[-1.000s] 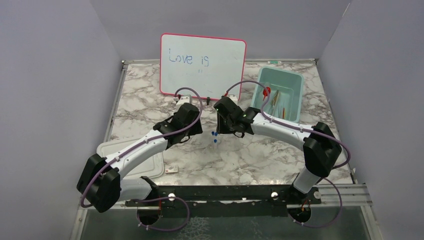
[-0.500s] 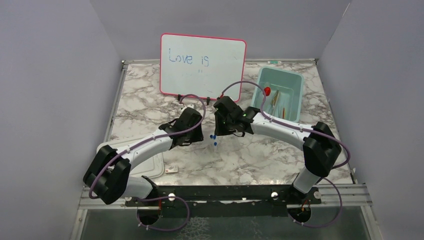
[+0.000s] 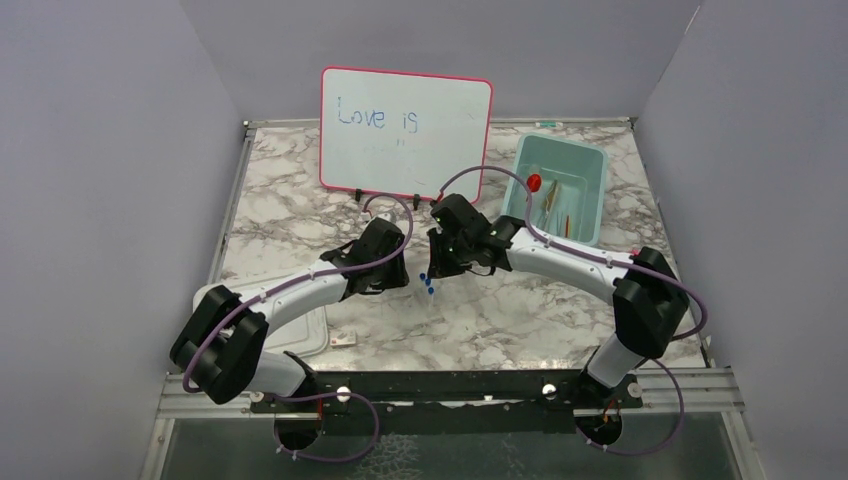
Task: Organize the chemistry lab equipment
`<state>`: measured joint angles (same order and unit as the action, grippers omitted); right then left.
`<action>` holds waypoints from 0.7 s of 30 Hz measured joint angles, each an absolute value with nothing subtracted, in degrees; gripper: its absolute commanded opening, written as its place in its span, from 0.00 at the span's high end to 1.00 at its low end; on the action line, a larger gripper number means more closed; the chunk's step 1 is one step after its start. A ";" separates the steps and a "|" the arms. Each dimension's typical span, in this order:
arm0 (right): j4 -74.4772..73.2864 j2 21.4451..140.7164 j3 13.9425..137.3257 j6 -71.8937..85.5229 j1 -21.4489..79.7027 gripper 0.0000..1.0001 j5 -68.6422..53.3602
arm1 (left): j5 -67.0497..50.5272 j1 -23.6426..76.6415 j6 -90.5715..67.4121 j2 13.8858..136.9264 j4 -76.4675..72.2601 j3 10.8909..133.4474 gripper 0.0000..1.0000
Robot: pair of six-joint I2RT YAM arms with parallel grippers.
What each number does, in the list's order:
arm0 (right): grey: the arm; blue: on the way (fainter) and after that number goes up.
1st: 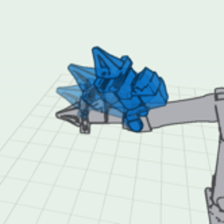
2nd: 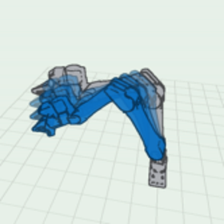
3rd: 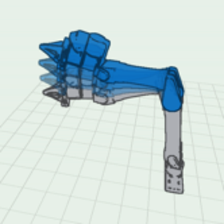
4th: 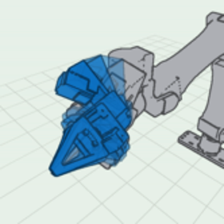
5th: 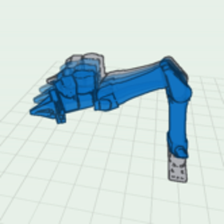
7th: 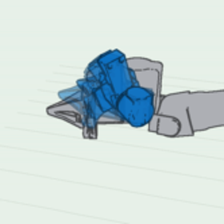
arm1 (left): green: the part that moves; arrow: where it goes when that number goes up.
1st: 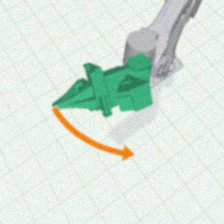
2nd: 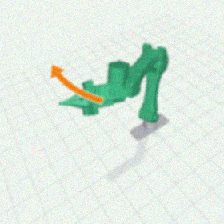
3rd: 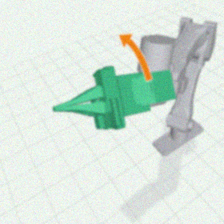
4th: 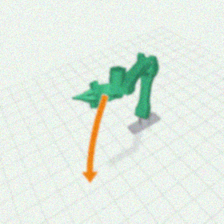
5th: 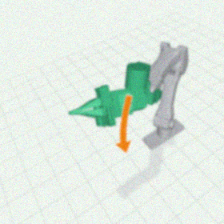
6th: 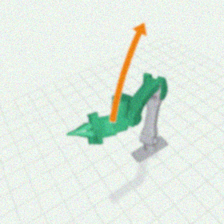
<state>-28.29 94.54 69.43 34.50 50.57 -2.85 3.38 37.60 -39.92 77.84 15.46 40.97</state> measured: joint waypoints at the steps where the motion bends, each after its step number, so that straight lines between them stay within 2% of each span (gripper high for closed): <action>1: -28.32 94.32 69.19 34.37 50.57 0.88 -3.42 | 3.25 37.60 -39.94 77.84 15.35 40.84 0.62; 13: -28.12 93.89 67.26 32.32 50.57 0.83 -6.94 | 3.29 37.56 -40.14 77.93 15.00 40.73 0.62; 21: -28.36 89.25 68.29 33.69 50.57 0.73 -0.54 | 6.70 36.05 -39.77 76.93 17.47 41.80 0.61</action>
<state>-28.36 89.25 68.29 33.69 50.57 -0.54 6.70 36.05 -39.77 76.93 17.47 41.80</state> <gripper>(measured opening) 0.239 0.376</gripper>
